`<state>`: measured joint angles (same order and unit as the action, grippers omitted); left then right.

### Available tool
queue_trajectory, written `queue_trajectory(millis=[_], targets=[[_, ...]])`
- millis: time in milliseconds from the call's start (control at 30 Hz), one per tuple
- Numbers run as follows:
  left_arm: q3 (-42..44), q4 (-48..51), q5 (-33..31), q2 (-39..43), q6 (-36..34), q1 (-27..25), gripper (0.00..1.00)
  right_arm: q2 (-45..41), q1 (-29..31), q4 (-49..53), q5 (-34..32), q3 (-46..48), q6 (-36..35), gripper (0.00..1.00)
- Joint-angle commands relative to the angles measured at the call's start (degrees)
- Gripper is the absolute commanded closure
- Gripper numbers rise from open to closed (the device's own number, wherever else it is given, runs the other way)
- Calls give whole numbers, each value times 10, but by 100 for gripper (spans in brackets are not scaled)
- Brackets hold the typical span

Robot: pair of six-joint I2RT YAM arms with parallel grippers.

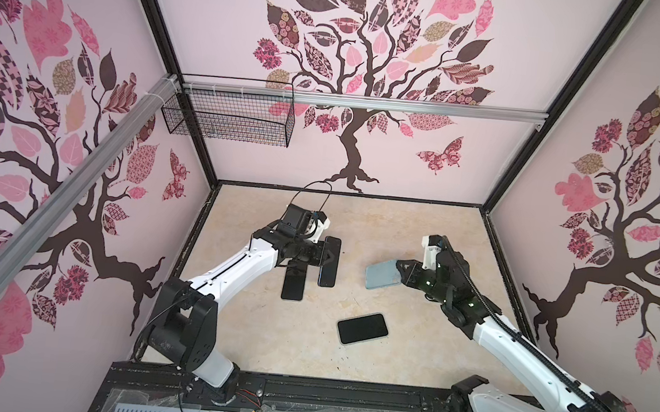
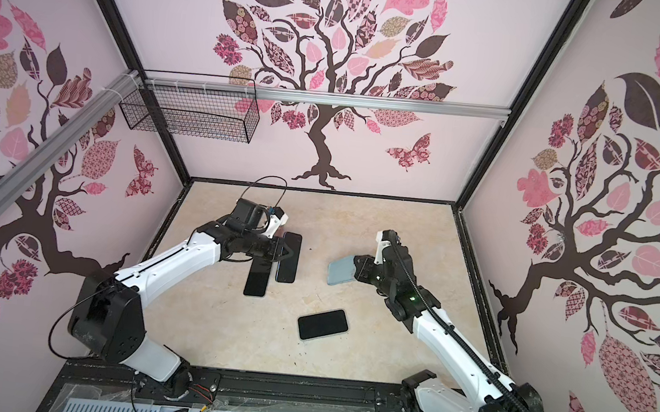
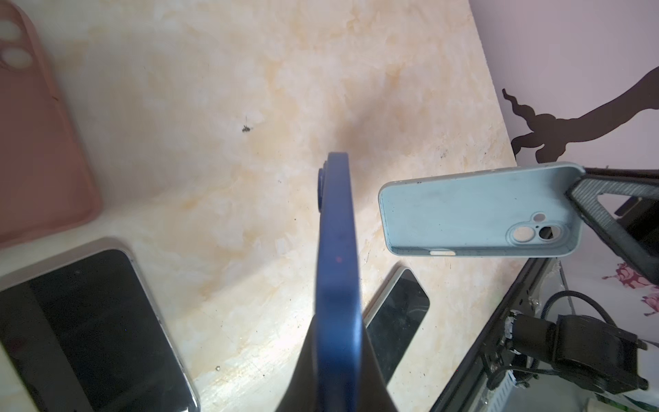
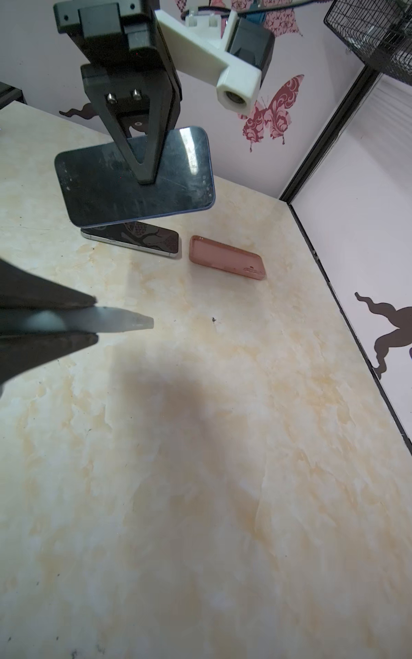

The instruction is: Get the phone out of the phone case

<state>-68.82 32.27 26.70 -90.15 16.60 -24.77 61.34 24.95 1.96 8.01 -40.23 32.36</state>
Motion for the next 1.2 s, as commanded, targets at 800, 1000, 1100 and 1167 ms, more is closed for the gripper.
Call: queue_trajectory(millis=[800, 1000, 1100, 1167], targets=[[-54, 30, -1, -147, 21, 30, 100, 217, -33, -62, 176, -89, 108, 100], [-52, 22, 20, -170, 29, 41, 100, 253, -34, -116, 199, -82, 134, 100], [-49, 13, 33, -181, 35, 42, 100, 271, -35, -129, 208, -84, 140, 100], [-50, 11, 40, -189, 38, 42, 100, 283, -35, -136, 212, -86, 143, 100]])
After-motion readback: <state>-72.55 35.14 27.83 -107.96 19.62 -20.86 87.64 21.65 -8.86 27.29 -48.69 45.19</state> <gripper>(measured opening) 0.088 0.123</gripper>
